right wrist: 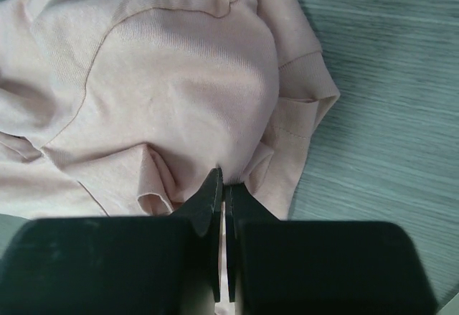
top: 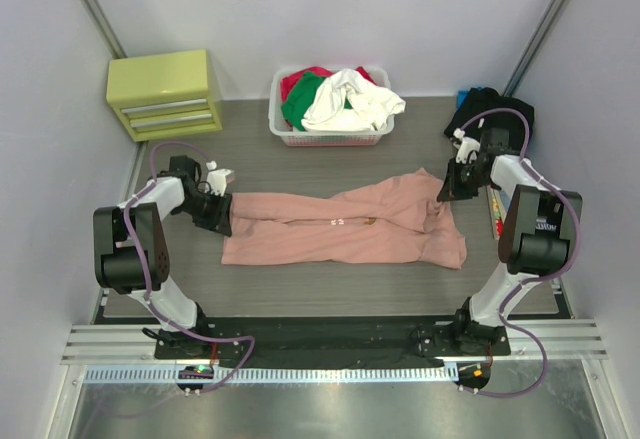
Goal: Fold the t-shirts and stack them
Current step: Fold the other side of the tshirt into a rectangle
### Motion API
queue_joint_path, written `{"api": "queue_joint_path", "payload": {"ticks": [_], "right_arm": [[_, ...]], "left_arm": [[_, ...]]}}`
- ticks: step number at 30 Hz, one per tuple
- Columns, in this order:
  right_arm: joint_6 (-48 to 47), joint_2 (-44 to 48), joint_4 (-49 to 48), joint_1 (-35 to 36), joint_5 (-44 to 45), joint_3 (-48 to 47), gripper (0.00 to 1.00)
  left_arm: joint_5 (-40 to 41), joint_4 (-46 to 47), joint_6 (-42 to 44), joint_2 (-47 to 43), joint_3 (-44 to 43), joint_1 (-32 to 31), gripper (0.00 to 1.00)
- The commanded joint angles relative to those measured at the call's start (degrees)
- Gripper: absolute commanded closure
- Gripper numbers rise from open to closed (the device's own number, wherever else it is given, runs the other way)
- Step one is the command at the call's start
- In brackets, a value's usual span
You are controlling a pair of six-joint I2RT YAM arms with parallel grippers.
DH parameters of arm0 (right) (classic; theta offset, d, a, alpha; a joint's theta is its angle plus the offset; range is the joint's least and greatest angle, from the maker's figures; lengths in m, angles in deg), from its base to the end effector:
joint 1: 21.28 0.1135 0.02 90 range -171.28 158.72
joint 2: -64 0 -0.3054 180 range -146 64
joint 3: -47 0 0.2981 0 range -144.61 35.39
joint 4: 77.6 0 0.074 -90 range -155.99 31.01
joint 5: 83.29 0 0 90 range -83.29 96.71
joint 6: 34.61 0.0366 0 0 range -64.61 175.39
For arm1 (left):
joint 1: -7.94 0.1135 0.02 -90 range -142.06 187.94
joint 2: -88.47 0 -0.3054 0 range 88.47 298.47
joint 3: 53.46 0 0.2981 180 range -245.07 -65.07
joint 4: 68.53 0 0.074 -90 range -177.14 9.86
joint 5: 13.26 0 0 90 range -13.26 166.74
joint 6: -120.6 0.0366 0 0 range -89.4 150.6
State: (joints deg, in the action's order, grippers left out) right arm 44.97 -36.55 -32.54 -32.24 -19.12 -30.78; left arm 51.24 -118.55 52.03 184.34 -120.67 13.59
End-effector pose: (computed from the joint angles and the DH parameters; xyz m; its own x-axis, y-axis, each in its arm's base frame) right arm 0.3870 -0.0587 0.1993 -0.8959 0.0077 -0.4441 -0.1549 0.9317 0.3286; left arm 0.3338 0.0172 0.1694 -0.9101 0.2413 -0.3370 0.3521 0.8791 -0.3212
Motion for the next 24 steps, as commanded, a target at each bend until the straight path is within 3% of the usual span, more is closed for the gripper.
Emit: {"api": "queue_joint_path", "payload": {"ticks": [1, 12, 13, 14, 16, 19, 24], "right_arm": [[-1.1, 3.96, -0.41, 0.24, 2.09, -2.2, 0.98], [0.04, -0.34, -0.14, 0.24, 3.5, -9.5, 0.98], [0.04, -0.52, -0.05, 0.33, 3.41, -9.68, 0.9], [0.04, -0.26, 0.03, 0.24, 2.98, -9.5, 0.64], [0.04, 0.35, 0.03, 0.24, 2.53, -8.36, 0.48], [0.31, 2.55, 0.12, 0.24, 1.92, -6.96, 0.42], [0.75, 8.25, 1.87, 0.33, 0.26, -5.03, 0.43]], "left_arm": [[0.27, -0.08, 0.54, 0.36, -0.92, -0.11, 0.63], [0.36, -0.08, 0.54, -0.25, -0.57, -0.11, 0.62], [0.36, -0.08, 0.54, -0.16, -0.66, -0.11, 0.62], [0.36, -0.17, 0.54, -0.08, -0.66, -0.11, 0.62], [0.27, -0.08, 0.54, -0.16, -0.66, -0.11, 0.62], [0.27, -0.17, 0.45, 0.19, -0.74, -0.11, 0.62], [0.27, 0.0, 0.54, 0.19, -0.83, -0.11, 0.62]]}}
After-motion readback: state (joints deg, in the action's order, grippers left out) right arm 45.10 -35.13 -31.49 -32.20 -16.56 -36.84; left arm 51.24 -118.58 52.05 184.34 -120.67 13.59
